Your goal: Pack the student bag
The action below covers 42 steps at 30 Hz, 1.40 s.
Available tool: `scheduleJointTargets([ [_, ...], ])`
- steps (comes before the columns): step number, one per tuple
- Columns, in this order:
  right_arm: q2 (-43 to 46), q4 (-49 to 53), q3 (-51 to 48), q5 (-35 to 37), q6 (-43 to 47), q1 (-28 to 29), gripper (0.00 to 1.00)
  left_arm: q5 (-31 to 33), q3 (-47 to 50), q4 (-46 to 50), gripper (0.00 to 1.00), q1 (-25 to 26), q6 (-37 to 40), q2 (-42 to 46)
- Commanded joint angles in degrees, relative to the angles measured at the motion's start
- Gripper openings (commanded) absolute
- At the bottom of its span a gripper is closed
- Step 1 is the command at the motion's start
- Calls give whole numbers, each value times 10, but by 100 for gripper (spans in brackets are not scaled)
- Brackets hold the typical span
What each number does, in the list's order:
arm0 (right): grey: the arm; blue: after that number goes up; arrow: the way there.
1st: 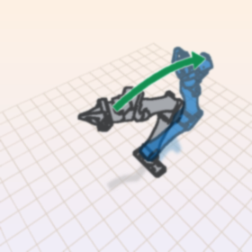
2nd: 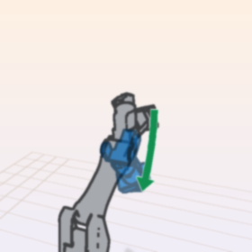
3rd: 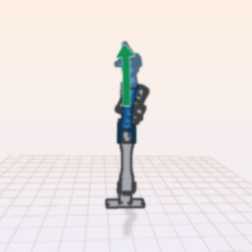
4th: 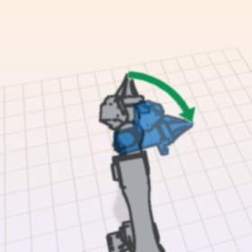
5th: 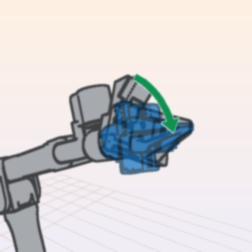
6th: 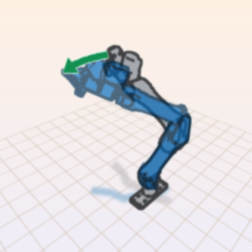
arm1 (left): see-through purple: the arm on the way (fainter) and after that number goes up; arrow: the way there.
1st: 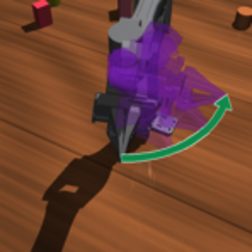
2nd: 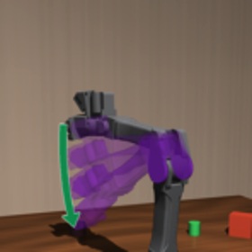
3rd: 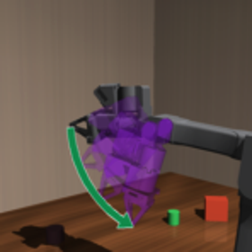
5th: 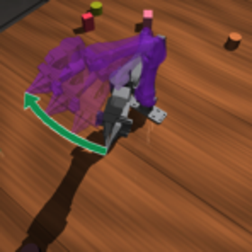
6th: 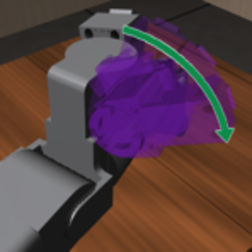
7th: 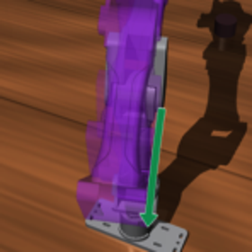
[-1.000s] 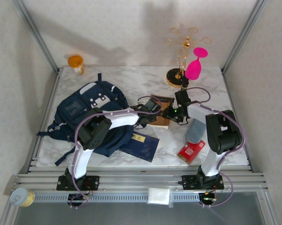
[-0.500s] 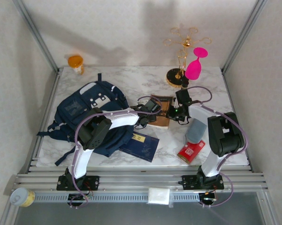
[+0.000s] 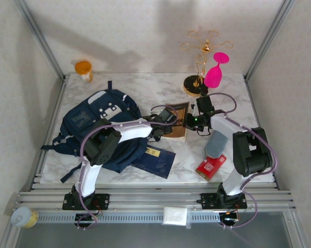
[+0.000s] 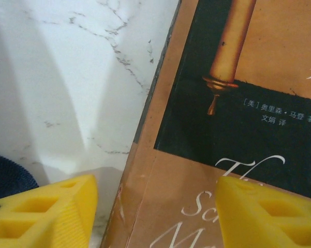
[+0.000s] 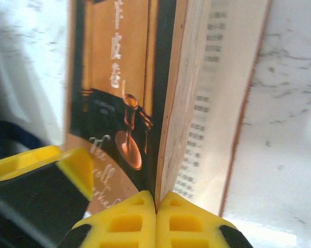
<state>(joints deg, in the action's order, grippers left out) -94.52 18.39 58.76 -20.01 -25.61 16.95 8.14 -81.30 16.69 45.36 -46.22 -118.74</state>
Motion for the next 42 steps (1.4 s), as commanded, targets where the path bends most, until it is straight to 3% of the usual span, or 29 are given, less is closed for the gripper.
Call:
scheduleJointTargets([
  [1,46,-26,18,-49,30,-2,0,-3,39,17,65,-20,3,91],
  [8,93,-4,62,-165,49,-10,0,-98,213,-84,78,-98,7,303],
  [12,116,21,91,-199,51,-9,0,-192,281,-134,88,-141,8,384],
  [16,140,23,116,-245,38,-4,0,-237,315,-153,98,-159,4,434],
  [22,144,-11,134,-324,2,17,0,-297,355,-238,99,-186,-29,462],
  [26,146,-69,132,-367,-47,30,0,-345,386,-366,99,-186,-43,463],
  [29,150,-99,126,-371,-69,39,0,-365,408,-441,99,-187,-72,461],
  [35,153,-179,91,-394,-124,50,0,-379,412,-484,99,-187,-107,444],
  [39,146,-217,65,-403,-143,59,0,-429,431,-613,97,-184,-179,434],
  [42,141,-156,72,-379,-93,56,0,-430,425,-614,91,-184,-183,447],
])
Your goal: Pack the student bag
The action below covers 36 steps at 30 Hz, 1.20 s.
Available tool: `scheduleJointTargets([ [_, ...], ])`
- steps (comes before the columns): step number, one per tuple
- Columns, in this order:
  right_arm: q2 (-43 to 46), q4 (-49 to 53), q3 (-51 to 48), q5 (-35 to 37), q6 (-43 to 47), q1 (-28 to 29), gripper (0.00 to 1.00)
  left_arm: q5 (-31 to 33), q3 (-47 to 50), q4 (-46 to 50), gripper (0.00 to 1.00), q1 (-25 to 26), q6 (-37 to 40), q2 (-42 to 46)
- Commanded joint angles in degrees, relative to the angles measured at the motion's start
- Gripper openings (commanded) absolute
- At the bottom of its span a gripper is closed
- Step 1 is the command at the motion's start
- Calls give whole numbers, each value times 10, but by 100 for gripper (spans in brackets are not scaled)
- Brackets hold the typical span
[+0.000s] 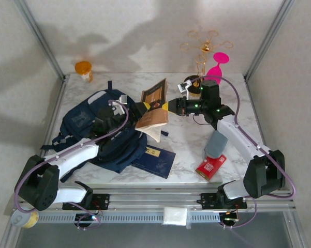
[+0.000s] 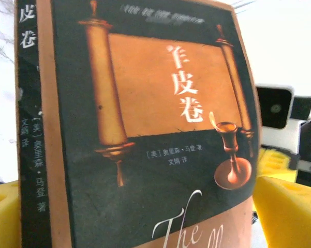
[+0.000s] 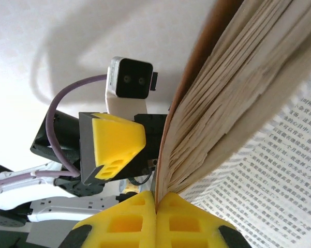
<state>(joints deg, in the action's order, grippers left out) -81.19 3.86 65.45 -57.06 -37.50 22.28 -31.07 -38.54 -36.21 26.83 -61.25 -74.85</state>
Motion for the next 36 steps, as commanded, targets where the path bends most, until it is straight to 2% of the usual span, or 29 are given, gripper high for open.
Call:
scheduleJointTargets([
  [1,6,13,6,-3,43,-1,0,-34,-5,-75,88,2,-27,17],
  [5,16,13,-26,-14,45,-13,0,-18,-17,-39,74,11,-11,50],
  [15,16,82,-7,14,91,-16,0,14,-26,-10,25,46,-1,65],
  [18,22,85,-12,19,91,-21,10,19,-32,-4,11,47,-4,65],
  [22,38,82,-31,26,77,-27,53,24,-41,6,1,48,-8,64],
  [25,54,52,-61,7,41,-33,82,21,-44,-14,0,55,-23,63],
  [27,60,7,-84,-18,-1,-34,97,24,-49,-19,0,65,-21,62],
  [31,59,-101,-119,-69,-88,-26,99,34,-61,-17,0,83,-13,48],
  [36,50,-112,-122,-73,-106,-17,99,32,-61,-63,0,84,-38,32],
])
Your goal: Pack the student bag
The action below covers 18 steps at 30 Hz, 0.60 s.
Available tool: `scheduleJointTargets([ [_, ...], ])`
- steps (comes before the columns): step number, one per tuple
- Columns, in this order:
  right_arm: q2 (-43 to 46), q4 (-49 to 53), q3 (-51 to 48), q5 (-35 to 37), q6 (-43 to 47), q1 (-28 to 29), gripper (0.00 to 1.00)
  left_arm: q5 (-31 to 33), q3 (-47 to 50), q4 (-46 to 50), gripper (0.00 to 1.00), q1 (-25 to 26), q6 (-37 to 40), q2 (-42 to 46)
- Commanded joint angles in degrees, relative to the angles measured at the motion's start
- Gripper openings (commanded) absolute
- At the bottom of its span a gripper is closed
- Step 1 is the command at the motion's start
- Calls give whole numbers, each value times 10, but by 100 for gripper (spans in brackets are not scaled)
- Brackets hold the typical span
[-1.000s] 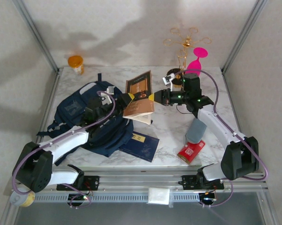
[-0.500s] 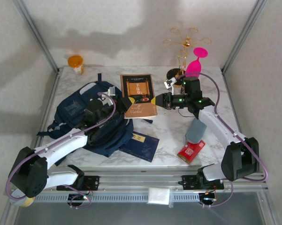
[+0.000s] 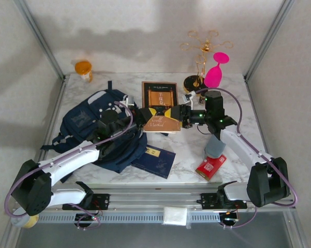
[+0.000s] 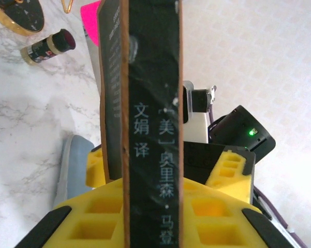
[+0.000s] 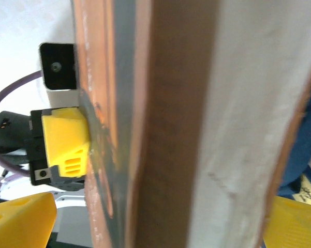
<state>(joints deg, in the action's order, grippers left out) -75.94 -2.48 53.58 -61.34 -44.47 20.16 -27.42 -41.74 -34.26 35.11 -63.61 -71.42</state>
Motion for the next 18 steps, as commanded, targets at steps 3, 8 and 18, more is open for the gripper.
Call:
scheduleJointTargets([
  [3,17,-119,-20,-44,-78,4,98,11,-39,-36,0,2,6,-3],
  [8,43,-34,6,7,-28,2,72,53,-48,58,0,2,53,8],
  [18,45,67,24,76,39,-1,13,87,-42,128,0,2,98,22],
])
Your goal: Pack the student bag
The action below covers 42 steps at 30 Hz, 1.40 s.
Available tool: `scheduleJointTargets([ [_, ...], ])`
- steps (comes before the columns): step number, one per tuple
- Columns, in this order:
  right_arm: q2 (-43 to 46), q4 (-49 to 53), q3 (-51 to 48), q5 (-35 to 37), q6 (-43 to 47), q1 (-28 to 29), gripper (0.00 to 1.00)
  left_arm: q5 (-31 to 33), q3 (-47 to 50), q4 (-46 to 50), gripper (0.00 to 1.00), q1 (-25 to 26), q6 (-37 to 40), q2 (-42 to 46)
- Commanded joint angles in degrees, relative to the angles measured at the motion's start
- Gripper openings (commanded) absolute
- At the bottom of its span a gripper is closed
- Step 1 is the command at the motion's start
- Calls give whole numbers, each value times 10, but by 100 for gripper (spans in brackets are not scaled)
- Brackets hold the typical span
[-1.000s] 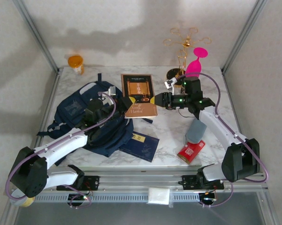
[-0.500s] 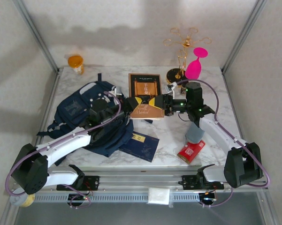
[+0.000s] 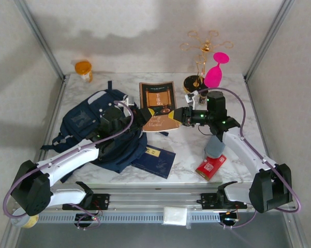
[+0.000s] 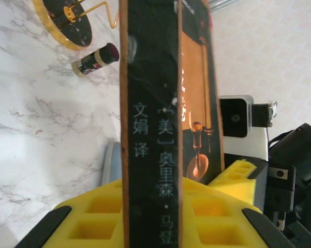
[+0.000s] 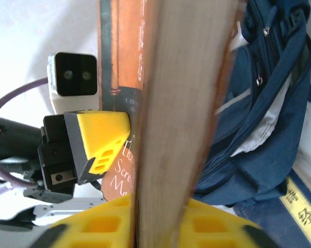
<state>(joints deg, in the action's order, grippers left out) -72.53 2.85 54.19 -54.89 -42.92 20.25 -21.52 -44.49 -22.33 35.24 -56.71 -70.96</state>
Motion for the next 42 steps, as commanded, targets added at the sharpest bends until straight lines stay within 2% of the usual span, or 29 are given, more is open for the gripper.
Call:
scheduleJointTargets([
  [1,6,10,17,8,21,-3,7,22,-14,4,0,1,28,15],
  [2,4,8,16,4,20,-3,3,16,-15,3,0,1,28,12],
  [3,2,9,18,5,22,-4,1,11,-16,5,5,1,31,10],
  [5,5,24,20,19,41,-13,0,12,-26,46,28,0,57,12],
  [6,6,39,21,30,50,-21,0,23,-33,82,37,0,77,16],
  [8,10,68,18,47,65,-49,0,70,-47,167,50,0,124,32],
  [10,18,85,8,61,73,-77,0,129,-60,258,57,-1,165,43],
  [13,28,98,-8,68,90,-105,0,176,-78,376,61,-8,215,31],
  [17,28,110,-23,73,107,-122,0,188,-96,460,63,-7,261,-29],
  [23,20,115,-39,73,121,-134,0,210,-80,480,64,15,294,-98],
  [27,16,115,-44,71,126,-135,0,265,-71,495,60,19,299,-129],
  [29,13,114,-46,72,126,-135,0,296,-75,505,52,19,300,-139],
  [38,16,115,-43,58,127,-135,0,285,-100,499,12,18,329,-121],
  [41,19,122,-39,52,129,-133,0,305,-131,514,1,16,335,-111],
  [42,20,125,-38,49,128,-132,0,310,-144,521,0,15,337,-107],
])
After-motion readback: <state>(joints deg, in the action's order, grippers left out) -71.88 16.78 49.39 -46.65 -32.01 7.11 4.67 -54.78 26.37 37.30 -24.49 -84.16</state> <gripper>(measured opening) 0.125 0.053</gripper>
